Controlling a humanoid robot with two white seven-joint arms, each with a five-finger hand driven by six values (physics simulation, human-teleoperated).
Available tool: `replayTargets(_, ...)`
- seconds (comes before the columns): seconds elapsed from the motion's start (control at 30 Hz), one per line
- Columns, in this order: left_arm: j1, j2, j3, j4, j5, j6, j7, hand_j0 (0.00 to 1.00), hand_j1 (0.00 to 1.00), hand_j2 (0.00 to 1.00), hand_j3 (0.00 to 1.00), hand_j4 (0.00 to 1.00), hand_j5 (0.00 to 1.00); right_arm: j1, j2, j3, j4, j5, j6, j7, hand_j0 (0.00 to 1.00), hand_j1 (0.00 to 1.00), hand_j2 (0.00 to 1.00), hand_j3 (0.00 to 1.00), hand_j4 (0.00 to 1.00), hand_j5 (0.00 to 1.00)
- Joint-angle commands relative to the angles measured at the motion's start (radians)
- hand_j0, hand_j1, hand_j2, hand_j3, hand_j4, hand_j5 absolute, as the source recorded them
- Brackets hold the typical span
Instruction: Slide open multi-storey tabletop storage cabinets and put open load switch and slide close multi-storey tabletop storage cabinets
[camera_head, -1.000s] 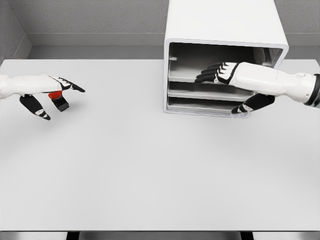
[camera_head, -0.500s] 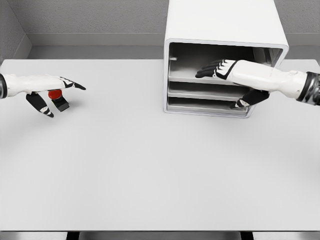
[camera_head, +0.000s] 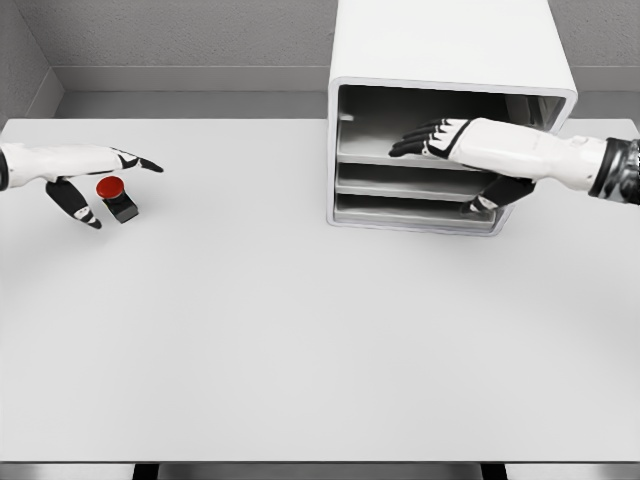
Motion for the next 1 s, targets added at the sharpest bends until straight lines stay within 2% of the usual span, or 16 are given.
replayTargets(0.0,0.0,-0.004,0.001,0.002,-0.007,0.002,0.0,1.0,1.0,1.0,1.0,1.0,1.0,-0.002,0.017,-0.001,0.008,-0.002,0.002,-0.002,1.0,1.0,1.0,1.0,1.0,1.0)
replayTargets(0.07,0.0,-0.021,0.001,0.03,-0.021,0.002,0.0,1.0,1.0,1.0,1.0,1.0,1.0,-0.002,0.048,0.0,0.072,0.001,0.002,0.0,1.0,1.0,1.0,1.0,1.0,1.0)
replayTargets(0.17,0.0,-0.028,0.002,0.035,-0.033,0.002,0.0,1.0,1.0,1.0,1.0,1.0,1.0,-0.002,0.05,-0.001,0.093,0.001,0.002,0.0,1.0,1.0,1.0,1.0,1.0,1.0)
replayTargets(0.23,0.0,-0.034,0.001,0.036,-0.036,0.002,0.0,1.0,1.0,1.0,1.0,1.0,1.0,0.0,0.05,0.0,0.097,0.001,0.002,0.001,1.0,1.0,1.0,1.0,1.0,1.0)
replayTargets(0.3,0.0,-0.033,-0.001,0.038,-0.037,0.002,0.0,0.93,0.93,0.93,0.93,0.93,0.93,0.002,0.05,-0.001,0.098,0.026,0.002,0.001,1.0,1.0,1.0,1.0,1.0,1.0)
replayTargets(0.37,0.0,-0.031,-0.002,0.048,-0.037,0.002,0.0,0.93,0.93,0.93,0.93,0.93,0.93,0.008,0.051,0.0,0.097,0.027,0.002,0.001,1.0,1.0,1.0,1.0,1.0,1.0)
replayTargets(0.4,0.0,-0.03,-0.002,0.053,-0.037,0.002,0.0,0.9,0.9,0.9,0.9,0.9,0.9,0.008,0.051,0.0,0.098,0.029,0.002,0.001,1.0,1.0,1.0,1.0,1.0,1.0)
replayTargets(0.83,-0.009,-0.021,-0.002,0.059,-0.037,0.002,0.021,0.9,0.9,0.9,0.9,0.9,0.9,0.02,0.054,-0.004,0.113,0.063,0.02,0.0,1.0,1.0,1.0,1.0,1.0,1.0)
replayTargets(0.97,-0.009,-0.025,-0.001,0.073,-0.037,0.002,0.021,0.86,0.86,0.86,0.86,0.86,0.86,0.021,0.053,-0.004,0.112,0.064,0.017,0.0,1.0,1.0,1.0,1.0,1.0,1.0)
